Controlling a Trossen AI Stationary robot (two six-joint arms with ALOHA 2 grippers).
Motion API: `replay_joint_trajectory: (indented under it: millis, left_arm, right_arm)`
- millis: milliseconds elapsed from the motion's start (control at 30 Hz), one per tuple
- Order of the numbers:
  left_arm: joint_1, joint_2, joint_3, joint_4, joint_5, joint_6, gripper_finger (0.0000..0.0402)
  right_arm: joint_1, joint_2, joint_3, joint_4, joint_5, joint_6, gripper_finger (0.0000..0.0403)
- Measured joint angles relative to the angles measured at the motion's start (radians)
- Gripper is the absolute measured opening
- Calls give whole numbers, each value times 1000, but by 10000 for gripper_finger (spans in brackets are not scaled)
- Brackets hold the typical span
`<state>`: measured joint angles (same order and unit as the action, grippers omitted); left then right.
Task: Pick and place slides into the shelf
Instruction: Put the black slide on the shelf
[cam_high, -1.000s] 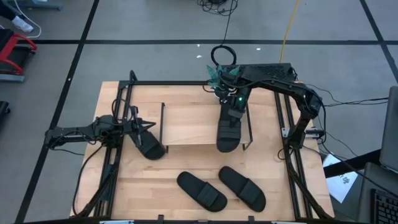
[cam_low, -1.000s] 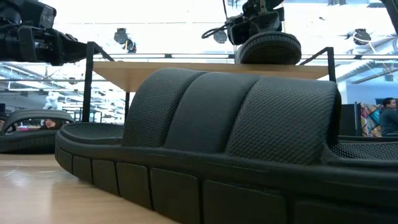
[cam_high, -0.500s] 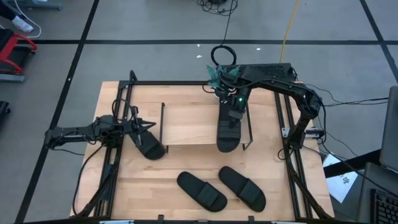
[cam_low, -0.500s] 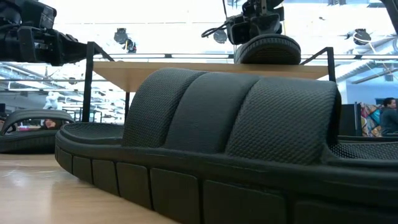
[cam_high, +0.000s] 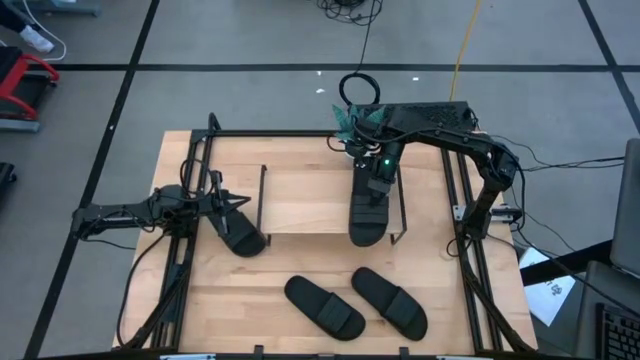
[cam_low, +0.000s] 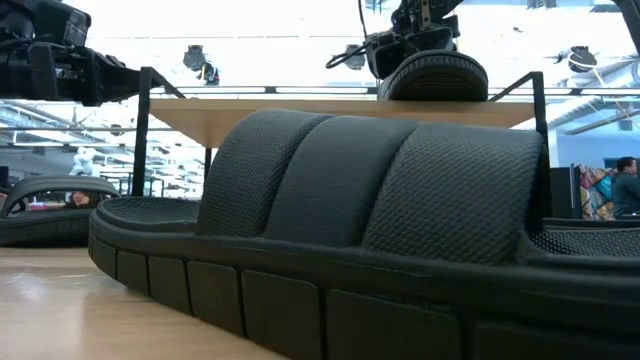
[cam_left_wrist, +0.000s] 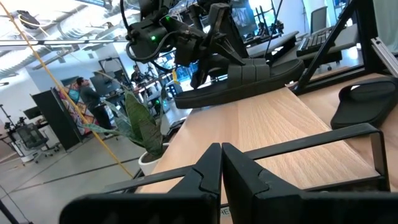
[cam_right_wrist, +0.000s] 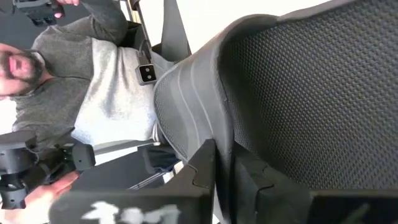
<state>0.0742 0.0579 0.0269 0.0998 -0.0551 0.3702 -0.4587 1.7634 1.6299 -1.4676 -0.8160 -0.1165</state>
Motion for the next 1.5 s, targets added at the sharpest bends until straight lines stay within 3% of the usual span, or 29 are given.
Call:
replay_joint_trajectory:
  millis: [1100,1500]
  left_arm:
    - [0,0,0,-1,0,0,19]
    - [0,0,0,-9,0,0,19]
  right_arm:
    - [1,-7,-1,76,84,38,228]
    - [1,-9,-1,82,83,46,252]
